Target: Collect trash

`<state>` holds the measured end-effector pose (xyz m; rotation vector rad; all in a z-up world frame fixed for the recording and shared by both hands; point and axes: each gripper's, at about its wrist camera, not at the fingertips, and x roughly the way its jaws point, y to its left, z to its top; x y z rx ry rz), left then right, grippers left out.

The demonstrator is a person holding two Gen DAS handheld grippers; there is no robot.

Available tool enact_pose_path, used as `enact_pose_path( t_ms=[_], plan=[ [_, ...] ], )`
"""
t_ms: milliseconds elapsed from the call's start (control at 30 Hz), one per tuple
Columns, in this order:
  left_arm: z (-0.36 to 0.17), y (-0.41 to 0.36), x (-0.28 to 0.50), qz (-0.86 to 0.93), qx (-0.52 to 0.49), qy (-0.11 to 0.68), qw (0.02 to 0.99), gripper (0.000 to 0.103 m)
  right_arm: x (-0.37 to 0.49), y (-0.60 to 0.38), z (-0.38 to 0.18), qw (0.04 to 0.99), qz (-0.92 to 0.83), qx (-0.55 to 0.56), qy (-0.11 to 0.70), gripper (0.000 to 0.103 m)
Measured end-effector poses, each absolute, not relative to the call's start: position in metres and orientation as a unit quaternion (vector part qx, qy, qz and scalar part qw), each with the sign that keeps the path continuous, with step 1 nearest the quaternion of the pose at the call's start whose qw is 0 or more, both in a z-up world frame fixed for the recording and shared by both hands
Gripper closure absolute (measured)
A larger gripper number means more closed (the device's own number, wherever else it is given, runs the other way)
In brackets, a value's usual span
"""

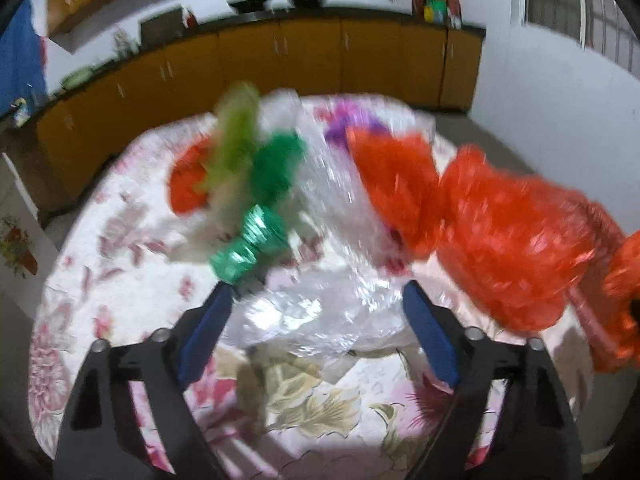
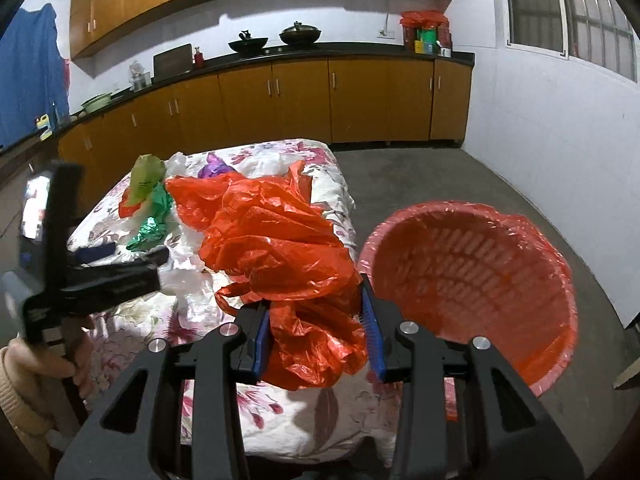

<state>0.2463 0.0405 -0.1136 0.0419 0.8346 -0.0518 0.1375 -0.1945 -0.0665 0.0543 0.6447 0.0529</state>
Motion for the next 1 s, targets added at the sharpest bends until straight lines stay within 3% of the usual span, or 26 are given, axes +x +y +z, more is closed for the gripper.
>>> enact_pose_path(
  t_ms=[233, 400, 567, 1000],
  plan=[
    [-0.134, 0.029, 0.254, -0.058, 0.014, 0.442, 0.895, 0.042, 0.137, -0.205, -0.071, 0.947, 0.016, 0.037, 0.320, 0.064],
    [-0.132, 0.019, 0.246, -0.075, 0.015, 0.435, 0.897, 0.081, 0.137, -0.209, -0.072, 0.946, 0.012, 0.043, 0.322, 0.064],
    [-0.125, 0.024, 0.234, -0.072, 0.001, 0.425, 0.902, 0.087, 0.133, -0.212, -0.068, 0.948, 0.010, 0.044, 0.314, 0.064],
    [-0.053, 0.026, 0.193, -0.086, -0.009, 0.352, 0.932, 0.088, 0.121, -0.244, -0.050, 0.956, -0.024, 0.052, 0.289, 0.064]
  ],
)
